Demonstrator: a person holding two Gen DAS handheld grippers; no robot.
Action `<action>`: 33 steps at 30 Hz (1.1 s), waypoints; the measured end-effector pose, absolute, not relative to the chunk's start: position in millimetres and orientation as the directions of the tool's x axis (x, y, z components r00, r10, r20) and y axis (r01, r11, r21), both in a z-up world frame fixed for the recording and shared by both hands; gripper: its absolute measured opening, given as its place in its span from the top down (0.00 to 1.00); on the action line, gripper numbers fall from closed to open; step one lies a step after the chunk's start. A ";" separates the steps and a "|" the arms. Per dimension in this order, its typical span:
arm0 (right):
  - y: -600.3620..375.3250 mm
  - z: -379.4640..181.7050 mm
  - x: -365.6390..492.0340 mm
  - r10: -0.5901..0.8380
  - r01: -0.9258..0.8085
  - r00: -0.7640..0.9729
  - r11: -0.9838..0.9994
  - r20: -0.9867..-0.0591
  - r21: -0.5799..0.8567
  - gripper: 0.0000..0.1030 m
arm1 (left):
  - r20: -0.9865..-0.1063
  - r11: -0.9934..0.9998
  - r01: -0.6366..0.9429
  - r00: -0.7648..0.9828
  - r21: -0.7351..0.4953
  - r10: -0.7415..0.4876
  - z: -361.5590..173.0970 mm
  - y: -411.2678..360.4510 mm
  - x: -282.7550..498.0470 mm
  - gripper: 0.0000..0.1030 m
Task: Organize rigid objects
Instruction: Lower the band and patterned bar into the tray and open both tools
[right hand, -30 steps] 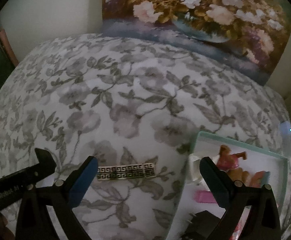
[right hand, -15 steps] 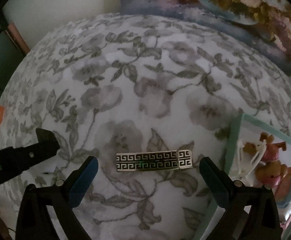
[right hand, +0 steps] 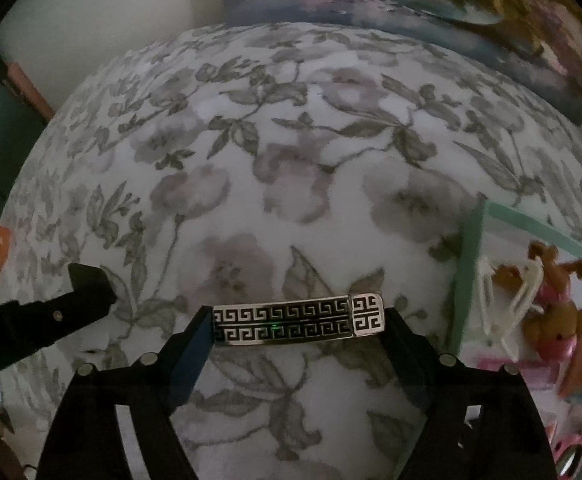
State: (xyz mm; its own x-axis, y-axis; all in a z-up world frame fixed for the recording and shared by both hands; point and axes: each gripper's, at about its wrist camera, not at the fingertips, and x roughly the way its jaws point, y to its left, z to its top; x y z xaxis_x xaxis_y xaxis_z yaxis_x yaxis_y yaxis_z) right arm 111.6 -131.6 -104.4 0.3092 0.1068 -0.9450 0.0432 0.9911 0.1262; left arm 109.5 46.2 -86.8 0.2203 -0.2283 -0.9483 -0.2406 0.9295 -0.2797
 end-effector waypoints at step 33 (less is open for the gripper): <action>-318.6 -43.6 -64.6 -0.037 0.475 0.322 0.871 -0.946 0.127 0.18 | -0.941 0.914 0.334 0.165 -0.230 -0.296 -49.9 -156.7 4.2 0.49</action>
